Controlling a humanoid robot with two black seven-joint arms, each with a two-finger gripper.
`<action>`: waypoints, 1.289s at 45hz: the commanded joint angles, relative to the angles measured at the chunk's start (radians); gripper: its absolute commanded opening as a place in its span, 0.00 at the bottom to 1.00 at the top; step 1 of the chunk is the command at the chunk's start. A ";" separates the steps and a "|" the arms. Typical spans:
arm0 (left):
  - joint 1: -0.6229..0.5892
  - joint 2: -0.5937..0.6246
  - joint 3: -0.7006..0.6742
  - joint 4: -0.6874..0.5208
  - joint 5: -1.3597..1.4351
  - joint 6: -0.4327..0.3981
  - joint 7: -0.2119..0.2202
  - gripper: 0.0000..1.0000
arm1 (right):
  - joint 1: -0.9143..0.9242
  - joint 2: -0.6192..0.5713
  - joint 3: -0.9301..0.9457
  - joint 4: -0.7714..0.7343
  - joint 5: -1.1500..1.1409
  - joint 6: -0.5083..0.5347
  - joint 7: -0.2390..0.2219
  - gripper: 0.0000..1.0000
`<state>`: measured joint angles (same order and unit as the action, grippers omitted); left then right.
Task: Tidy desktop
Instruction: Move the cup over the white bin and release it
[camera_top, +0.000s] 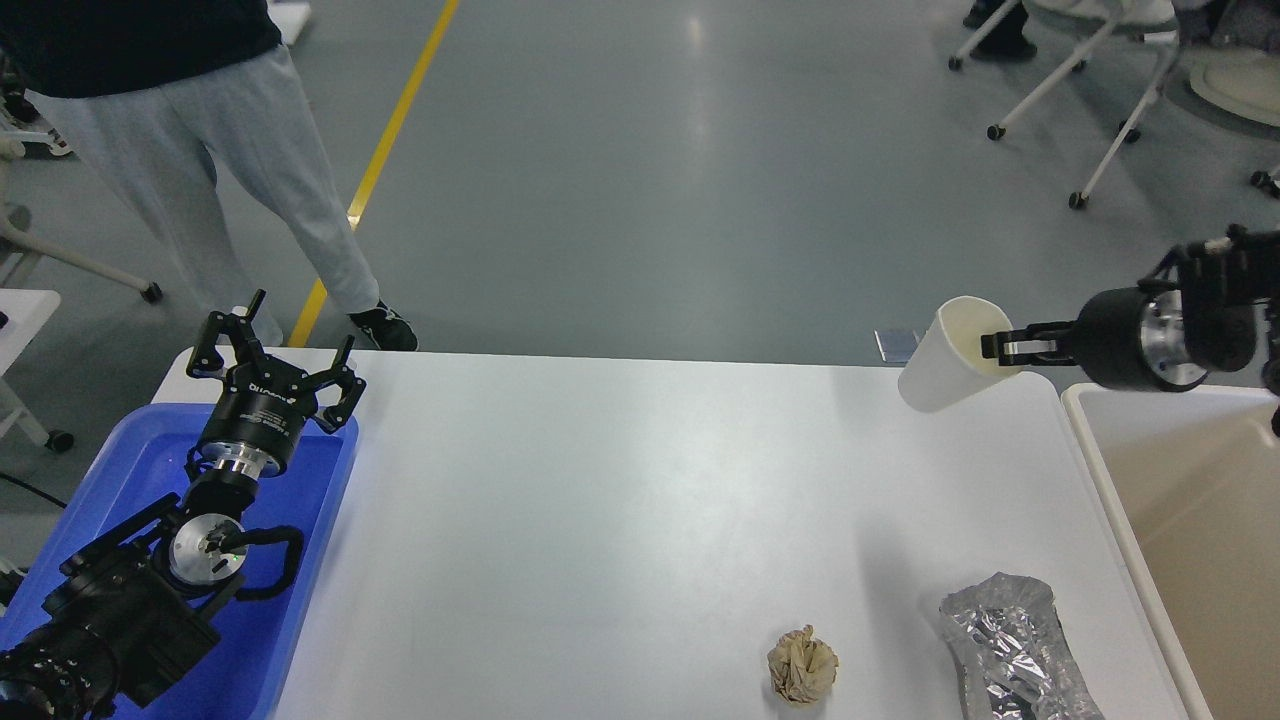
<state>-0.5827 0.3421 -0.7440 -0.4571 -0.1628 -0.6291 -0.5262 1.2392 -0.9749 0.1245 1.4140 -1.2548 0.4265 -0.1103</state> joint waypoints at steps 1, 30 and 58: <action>0.000 0.000 0.000 0.000 0.000 0.000 0.000 1.00 | 0.134 -0.116 0.023 0.089 0.051 0.123 0.001 0.00; 0.000 0.000 0.000 0.000 0.000 0.000 0.000 1.00 | 0.056 -0.217 0.040 0.010 0.054 0.087 0.021 0.00; 0.001 0.000 0.000 0.000 0.000 0.000 0.000 1.00 | -0.245 -0.357 0.024 -0.392 0.670 -0.061 0.270 0.00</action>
<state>-0.5827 0.3421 -0.7440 -0.4572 -0.1629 -0.6290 -0.5262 1.1267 -1.2989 0.1605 1.1793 -0.8215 0.4030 0.0446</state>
